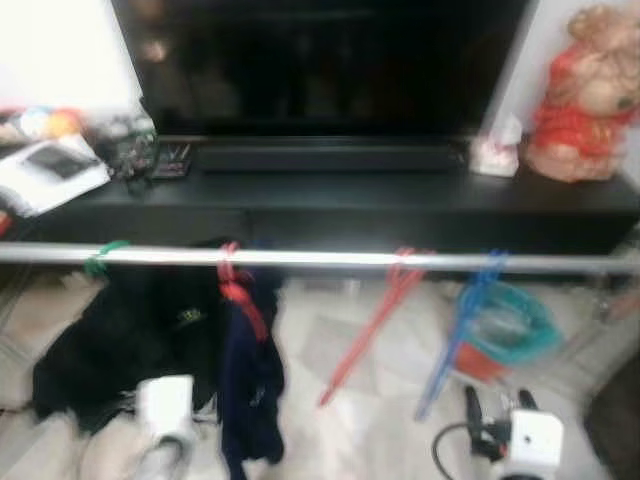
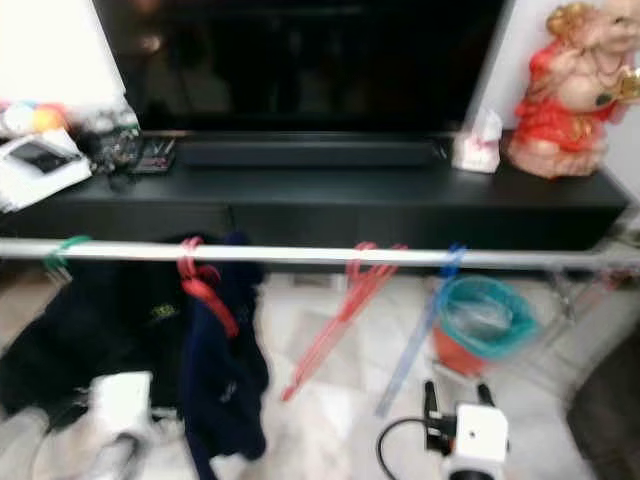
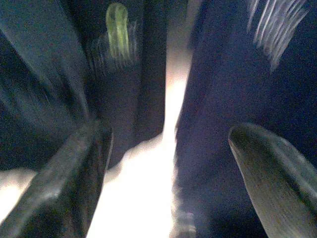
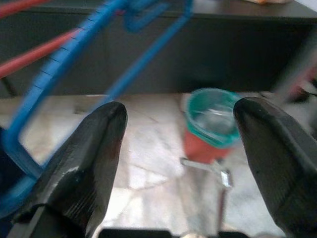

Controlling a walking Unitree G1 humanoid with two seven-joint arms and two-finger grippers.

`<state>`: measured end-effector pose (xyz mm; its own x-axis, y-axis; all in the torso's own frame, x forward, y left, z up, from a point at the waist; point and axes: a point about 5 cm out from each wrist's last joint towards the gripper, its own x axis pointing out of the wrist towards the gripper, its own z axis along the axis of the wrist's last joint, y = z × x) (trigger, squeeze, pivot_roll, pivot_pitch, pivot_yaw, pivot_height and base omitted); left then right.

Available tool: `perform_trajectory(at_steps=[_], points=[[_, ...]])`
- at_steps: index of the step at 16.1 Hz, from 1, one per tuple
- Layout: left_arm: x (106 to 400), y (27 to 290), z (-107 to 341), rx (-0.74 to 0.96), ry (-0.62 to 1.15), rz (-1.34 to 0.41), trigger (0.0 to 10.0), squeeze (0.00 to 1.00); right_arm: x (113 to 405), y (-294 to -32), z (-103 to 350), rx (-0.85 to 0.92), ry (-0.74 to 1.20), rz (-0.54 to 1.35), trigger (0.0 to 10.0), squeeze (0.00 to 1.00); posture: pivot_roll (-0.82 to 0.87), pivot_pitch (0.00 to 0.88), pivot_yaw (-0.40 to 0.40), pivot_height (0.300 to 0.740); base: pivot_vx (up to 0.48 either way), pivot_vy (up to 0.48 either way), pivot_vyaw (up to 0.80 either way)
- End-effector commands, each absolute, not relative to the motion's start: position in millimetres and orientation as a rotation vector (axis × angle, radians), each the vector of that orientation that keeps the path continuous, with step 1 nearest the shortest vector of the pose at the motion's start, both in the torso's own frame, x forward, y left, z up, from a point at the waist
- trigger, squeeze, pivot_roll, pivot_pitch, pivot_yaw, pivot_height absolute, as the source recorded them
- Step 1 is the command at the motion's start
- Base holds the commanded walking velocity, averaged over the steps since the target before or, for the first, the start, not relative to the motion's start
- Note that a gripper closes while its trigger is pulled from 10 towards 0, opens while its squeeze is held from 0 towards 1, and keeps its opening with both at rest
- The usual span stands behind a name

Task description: Hang hanger

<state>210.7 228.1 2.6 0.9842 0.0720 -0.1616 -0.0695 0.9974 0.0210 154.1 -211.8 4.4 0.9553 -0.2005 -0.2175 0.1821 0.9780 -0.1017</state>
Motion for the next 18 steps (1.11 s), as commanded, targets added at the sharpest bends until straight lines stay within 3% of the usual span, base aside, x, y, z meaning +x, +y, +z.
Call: perform_trajectory(at_steps=[1, 3, 6, 8, 14, 15, 16, 18], points=[[222, 240, 41, 0.044, 0.009, 0.061, 10.0, 0.00, 152, -214, 3, -0.084, 0.253, -0.206, 10.0, 0.00, 0.00, 0.000, 0.012, 0.740, 0.000, 0.000, 0.00], [221, 237, 51, 0.042, -0.022, 0.049, 10.0, 0.00, 151, -211, -4, -0.075, 0.309, -0.209, 10.0, 0.00, 0.02, 0.000, 0.008, 0.740, 0.000, 0.000, 0.00], [214, 232, 31, 0.013, 0.154, 0.030, 10.0, 0.00, 165, -213, -26, -0.048, 0.446, -0.240, 10.0, 0.00, 0.02, 0.000, 0.008, 0.740, 0.000, 0.000, 0.00], [217, 232, 27, 0.010, 0.173, 0.030, 10.0, 0.00, 171, -215, -37, -0.026, 0.510, -0.257, 10.0, 0.00, 0.01, 0.000, 0.009, 0.740, 0.000, 0.000, 0.00], [241, 216, 65, -0.055, 0.057, -0.036, 10.0, 0.00, 167, -217, -70, 0.012, 0.724, -0.253, 10.0, 0.00, 0.04, 0.000, -0.010, 0.740, 0.000, 0.000, 0.00], [247, 215, 71, -0.059, 0.045, -0.043, 10.0, 0.58, 166, -217, -74, 0.011, 0.754, -0.243, 10.0, 0.00, 0.04, 0.000, -0.014, 0.740, 0.000, 0.000, 0.00], [252, 213, 75, -0.058, 0.052, -0.066, 10.0, 1.00, 165, -217, -77, 0.011, 0.783, -0.234, 10.0, 0.00, 0.04, 0.000, -0.017, 0.740, 0.000, 0.000, 0.00], [260, 210, 81, -0.049, 0.079, -0.113, 10.0, 1.00, 165, -217, -80, 0.015, 0.816, -0.219, 10.0, 0.00, 0.05, 0.000, -0.025, 0.740, 0.000, 0.000, 0.00]])
